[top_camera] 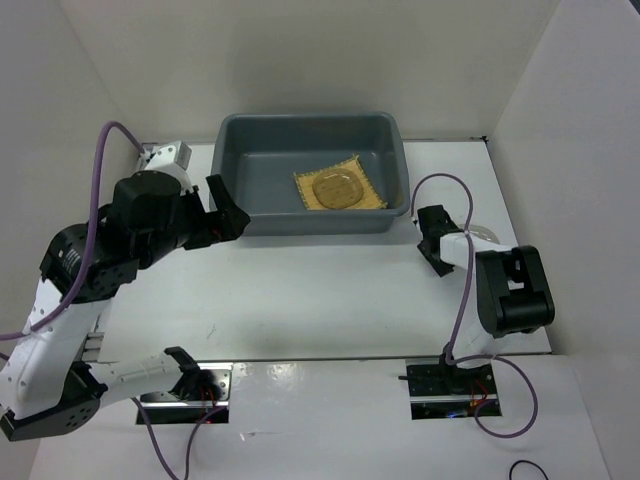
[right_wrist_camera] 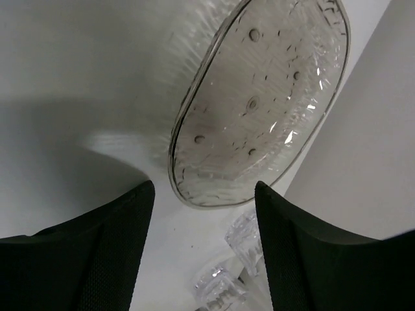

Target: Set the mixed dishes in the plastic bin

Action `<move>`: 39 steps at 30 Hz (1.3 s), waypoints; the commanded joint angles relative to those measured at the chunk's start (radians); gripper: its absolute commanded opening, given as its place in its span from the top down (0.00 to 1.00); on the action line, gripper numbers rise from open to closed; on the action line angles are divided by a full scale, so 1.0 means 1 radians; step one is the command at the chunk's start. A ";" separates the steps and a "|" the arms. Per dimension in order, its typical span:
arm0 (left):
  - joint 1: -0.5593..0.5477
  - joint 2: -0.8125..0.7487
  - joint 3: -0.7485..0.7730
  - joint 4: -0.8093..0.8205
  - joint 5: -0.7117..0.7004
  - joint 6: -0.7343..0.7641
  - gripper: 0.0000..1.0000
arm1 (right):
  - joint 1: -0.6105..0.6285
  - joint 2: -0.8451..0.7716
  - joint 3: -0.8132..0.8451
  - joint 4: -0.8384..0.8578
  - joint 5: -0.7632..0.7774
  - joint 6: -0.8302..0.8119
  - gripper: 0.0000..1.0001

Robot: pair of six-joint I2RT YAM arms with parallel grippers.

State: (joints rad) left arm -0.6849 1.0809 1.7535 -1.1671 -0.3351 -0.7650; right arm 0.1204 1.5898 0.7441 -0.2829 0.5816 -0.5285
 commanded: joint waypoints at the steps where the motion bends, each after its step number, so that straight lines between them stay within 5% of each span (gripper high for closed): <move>1: 0.007 -0.022 0.021 -0.025 -0.015 -0.010 0.00 | -0.010 0.050 0.018 0.059 -0.083 0.047 0.31; 7: 0.007 -0.055 -0.038 0.001 0.008 -0.019 0.00 | -0.010 0.044 0.029 0.059 -0.092 0.028 0.49; 14: 0.007 -0.055 -0.052 0.011 0.018 -0.019 0.00 | -0.019 0.056 0.049 0.050 -0.071 0.038 1.00; 21: 0.007 -0.055 -0.043 0.029 0.027 -0.019 0.00 | 0.018 -0.152 0.118 -0.123 -0.089 0.091 1.00; 28: 0.007 -0.064 -0.083 0.063 0.027 -0.019 0.00 | 0.183 -0.428 0.352 -0.315 -0.043 0.073 1.00; 39: 0.007 -0.073 -0.092 -0.019 -0.056 -0.010 0.00 | 0.368 -0.340 0.609 -0.328 -0.227 -0.209 1.00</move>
State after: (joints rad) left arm -0.6834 1.0286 1.6634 -1.1618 -0.3370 -0.7670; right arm 0.4164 1.2453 1.3018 -0.6003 0.3927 -0.6098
